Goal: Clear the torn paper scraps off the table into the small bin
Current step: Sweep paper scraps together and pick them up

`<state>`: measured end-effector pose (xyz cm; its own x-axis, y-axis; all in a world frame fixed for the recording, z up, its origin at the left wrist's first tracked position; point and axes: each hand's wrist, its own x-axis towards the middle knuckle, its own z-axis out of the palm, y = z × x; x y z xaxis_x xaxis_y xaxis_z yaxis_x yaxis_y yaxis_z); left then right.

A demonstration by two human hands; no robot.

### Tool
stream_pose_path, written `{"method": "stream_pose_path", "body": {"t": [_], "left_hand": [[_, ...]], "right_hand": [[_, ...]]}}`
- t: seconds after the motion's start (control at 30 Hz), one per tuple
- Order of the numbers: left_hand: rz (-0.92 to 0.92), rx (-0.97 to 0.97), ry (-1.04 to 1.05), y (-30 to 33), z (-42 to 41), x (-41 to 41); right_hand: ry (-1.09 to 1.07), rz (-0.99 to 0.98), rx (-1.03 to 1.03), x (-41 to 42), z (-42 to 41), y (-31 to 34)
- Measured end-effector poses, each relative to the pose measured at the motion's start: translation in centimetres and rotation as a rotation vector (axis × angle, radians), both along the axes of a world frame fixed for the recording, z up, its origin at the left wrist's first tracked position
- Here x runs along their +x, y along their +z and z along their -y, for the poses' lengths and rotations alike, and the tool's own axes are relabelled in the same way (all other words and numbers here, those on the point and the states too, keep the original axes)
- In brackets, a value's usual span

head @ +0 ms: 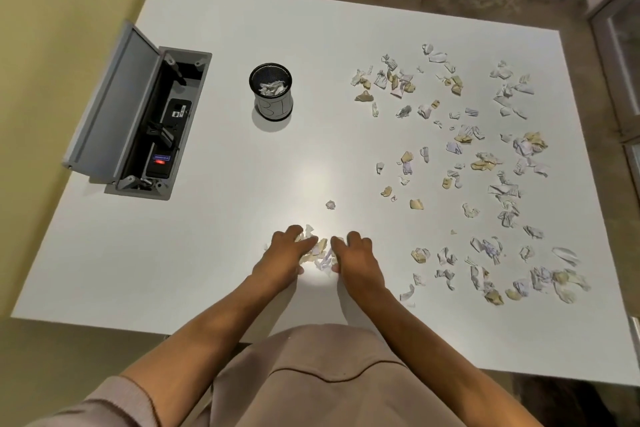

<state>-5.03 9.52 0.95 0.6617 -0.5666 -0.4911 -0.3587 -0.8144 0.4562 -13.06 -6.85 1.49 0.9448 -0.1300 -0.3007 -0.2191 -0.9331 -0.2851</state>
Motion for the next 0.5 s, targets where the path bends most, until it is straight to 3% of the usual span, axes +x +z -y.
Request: {"method": "stream_pose_path", "body": {"t": [0.03, 0.1, 0.2, 0.33, 0.5], "left_hand": [[-0.044, -0.052, 0.036, 0.5, 0.3, 0.0], [0.039, -0.072, -0.027, 1.0, 1.0, 0.3], [-0.074, -0.088, -0.091, 0.5, 1.1, 0.6], [0.125, -0.055, -0.205, -0.6, 0.7, 0.5], [0.207, -0.081, -0.172, -2.3, 0.0, 0.5]], "right_hand": [[0.009, 0.017, -0.022, 0.1, -0.2, -0.2], [0.041, 0.085, -0.066, 0.3, -0.4, -0.7], [0.103, 0.143, -0.093, 0.4, -0.5, -1.2], [0.126, 0.129, -0.069, 0.3, 0.0, -1.6], [0.084, -0.015, 0.049, 1.3, 0.5, -0.4]]}}
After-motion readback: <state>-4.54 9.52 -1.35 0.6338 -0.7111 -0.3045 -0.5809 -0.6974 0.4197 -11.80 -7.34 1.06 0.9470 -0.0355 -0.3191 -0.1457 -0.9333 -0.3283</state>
